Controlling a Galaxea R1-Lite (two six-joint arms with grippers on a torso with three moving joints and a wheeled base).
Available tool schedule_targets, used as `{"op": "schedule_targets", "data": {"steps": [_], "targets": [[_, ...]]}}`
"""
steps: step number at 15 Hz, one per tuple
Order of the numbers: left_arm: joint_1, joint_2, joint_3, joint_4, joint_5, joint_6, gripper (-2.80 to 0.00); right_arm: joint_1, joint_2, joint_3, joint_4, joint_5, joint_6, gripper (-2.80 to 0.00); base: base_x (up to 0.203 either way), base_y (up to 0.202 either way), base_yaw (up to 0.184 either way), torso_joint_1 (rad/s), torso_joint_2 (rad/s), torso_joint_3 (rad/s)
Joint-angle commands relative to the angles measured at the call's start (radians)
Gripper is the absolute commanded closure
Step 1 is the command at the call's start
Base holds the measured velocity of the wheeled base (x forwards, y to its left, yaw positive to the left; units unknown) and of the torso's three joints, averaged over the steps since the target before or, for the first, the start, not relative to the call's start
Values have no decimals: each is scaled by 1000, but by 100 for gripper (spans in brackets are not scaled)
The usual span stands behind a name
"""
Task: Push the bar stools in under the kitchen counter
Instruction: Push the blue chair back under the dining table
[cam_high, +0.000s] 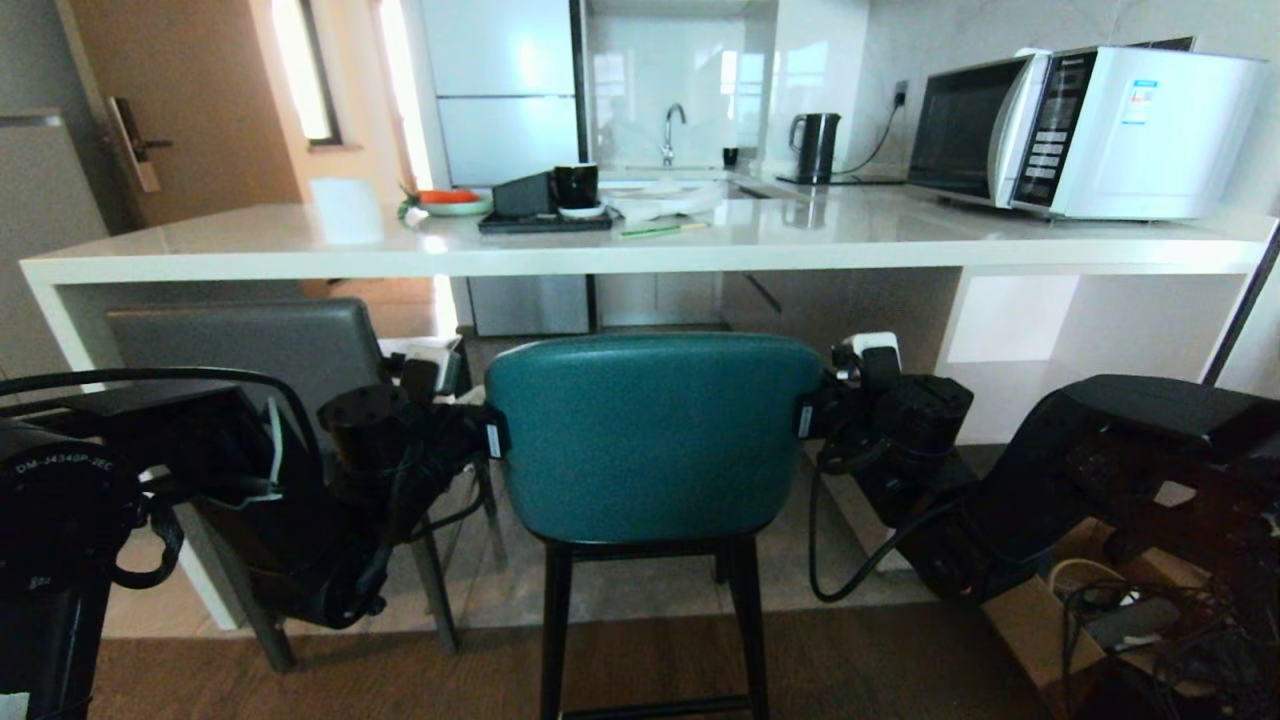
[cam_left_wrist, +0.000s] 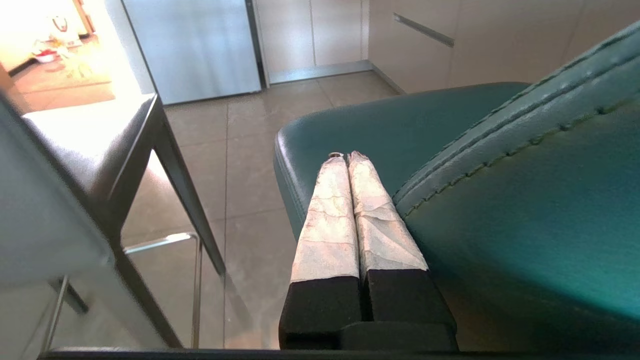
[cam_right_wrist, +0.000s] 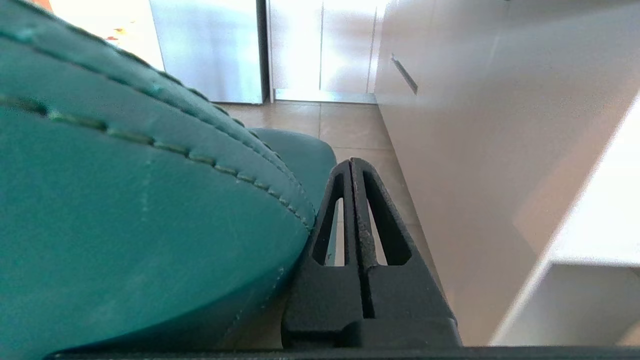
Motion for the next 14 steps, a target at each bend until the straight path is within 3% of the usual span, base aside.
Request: {"op": "schedule_targets", "data": {"steps": [1,10,14], "targets": [[-31,2,0,-7,-5,1,0,4,2,1,-8,1,-1,0,194,0,1,9,-1,2],[-32,3,-21,0,-5,3,0,7,-7,8,-11,-2,-1,0,190,0,1,1,4,3],[-30,6,-64,55,-5,2,0,7,-9,9,-11,-3,-1,0,188,0,0,3,1,2]]}}
